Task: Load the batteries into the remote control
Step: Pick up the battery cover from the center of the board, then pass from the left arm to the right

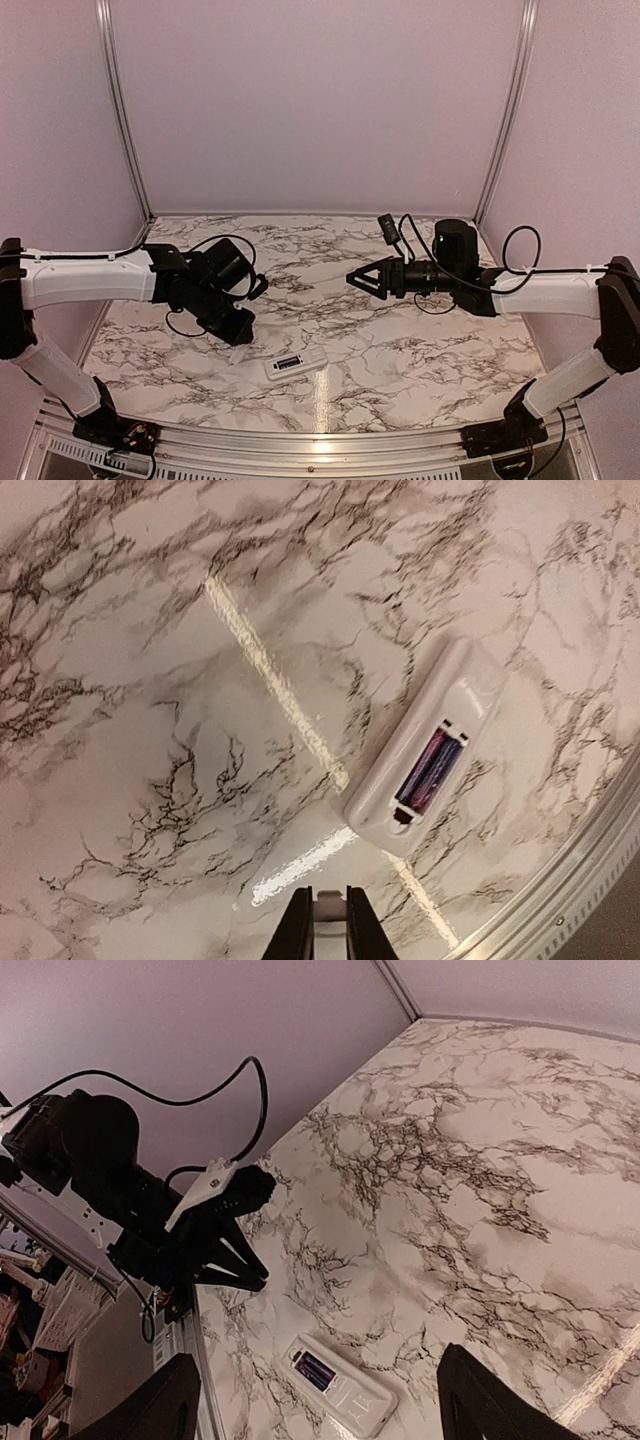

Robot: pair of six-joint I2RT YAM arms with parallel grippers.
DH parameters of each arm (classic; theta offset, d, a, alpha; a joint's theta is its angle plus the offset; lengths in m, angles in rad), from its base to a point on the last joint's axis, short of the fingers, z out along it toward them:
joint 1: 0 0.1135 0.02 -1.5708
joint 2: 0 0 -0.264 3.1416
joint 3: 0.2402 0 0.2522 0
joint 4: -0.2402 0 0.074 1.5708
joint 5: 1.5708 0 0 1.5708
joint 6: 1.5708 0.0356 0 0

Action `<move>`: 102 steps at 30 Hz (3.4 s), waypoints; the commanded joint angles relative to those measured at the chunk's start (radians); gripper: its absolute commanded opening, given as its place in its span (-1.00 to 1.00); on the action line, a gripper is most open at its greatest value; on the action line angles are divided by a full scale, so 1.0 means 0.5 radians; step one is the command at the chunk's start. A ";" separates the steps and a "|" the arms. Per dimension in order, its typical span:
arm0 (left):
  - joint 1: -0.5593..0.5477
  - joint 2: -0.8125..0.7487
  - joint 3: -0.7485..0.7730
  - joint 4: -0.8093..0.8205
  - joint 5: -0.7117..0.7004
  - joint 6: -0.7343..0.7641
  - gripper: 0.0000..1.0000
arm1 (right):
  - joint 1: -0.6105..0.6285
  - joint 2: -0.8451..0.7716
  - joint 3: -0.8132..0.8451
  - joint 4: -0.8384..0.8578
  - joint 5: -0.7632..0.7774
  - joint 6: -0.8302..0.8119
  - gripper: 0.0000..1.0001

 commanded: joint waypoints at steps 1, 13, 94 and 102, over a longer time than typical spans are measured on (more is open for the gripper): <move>-0.001 -0.453 0.095 0.621 0.247 0.120 -1.00 | -0.018 0.038 0.099 0.212 -0.261 0.013 0.58; -0.001 -0.892 -0.215 2.038 0.779 -0.074 -1.00 | 0.261 0.049 0.381 0.756 -0.683 0.090 0.59; -0.047 -1.281 0.003 1.132 0.395 0.485 0.75 | 0.641 0.804 1.002 1.853 -1.035 1.631 -1.00; -0.047 -1.207 0.090 0.603 0.325 0.921 0.88 | 0.537 0.542 1.116 -0.555 -0.783 -0.115 -1.00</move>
